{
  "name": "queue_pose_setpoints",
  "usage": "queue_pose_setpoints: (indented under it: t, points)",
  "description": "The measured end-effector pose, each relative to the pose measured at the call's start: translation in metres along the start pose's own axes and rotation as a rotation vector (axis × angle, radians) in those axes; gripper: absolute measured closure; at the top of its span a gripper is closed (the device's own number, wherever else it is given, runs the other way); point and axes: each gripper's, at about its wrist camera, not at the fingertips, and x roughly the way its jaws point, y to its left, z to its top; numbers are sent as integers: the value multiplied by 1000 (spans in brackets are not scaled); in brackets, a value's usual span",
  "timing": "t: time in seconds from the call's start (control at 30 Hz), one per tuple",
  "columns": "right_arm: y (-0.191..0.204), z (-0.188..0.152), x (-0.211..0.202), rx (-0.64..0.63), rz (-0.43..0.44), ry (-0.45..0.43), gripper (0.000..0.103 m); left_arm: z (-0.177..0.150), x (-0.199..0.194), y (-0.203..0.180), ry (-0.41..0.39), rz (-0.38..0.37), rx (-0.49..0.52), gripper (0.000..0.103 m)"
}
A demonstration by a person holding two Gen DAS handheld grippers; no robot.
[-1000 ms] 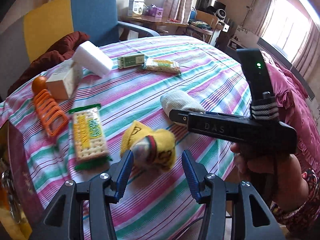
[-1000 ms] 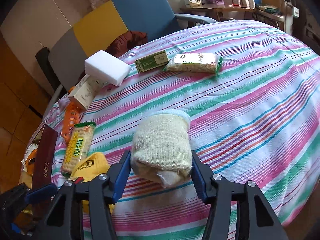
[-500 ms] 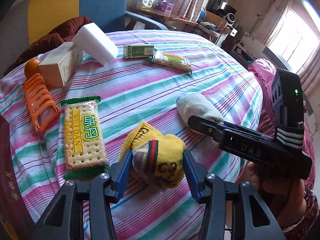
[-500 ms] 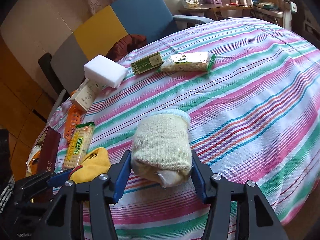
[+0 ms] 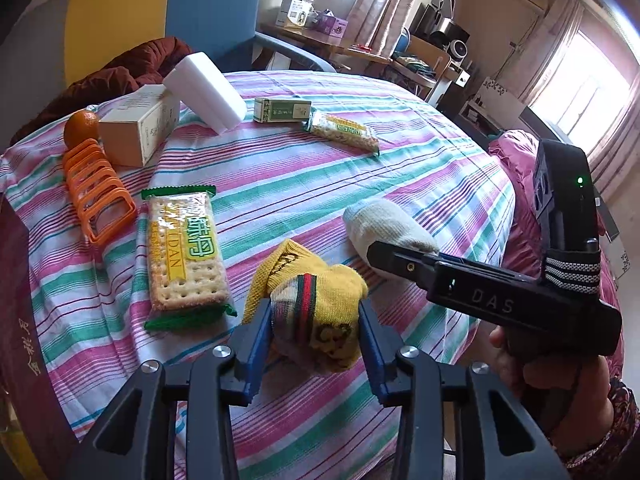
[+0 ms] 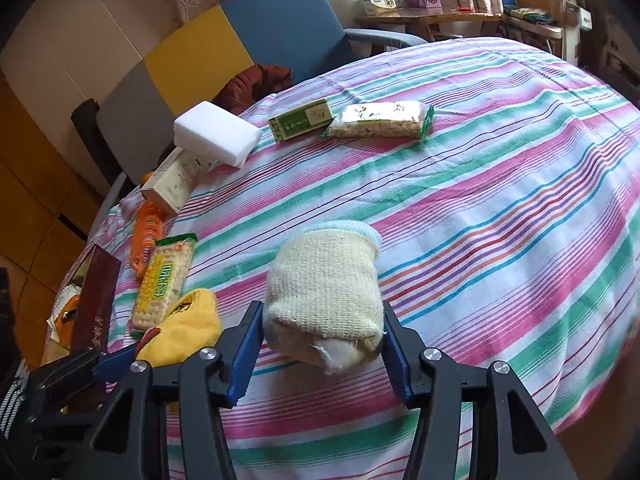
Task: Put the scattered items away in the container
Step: 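Grasp the yellow knitted glove with the left tool while the right tool grasps the cream sock, then carry the glove and sock into the gold tin and open both tools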
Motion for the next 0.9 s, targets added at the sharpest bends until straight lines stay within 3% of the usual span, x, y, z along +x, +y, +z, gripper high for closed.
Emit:
queue_pose_setpoints:
  t: [0.37,0.9]
  points:
    - [27,-13,-11,3,94,48,47,-10,-42,10,-100,43,-3,62]
    - [146,-22,-33,-198,297,85,47,-48,-138,69,-266,127,-187,62]
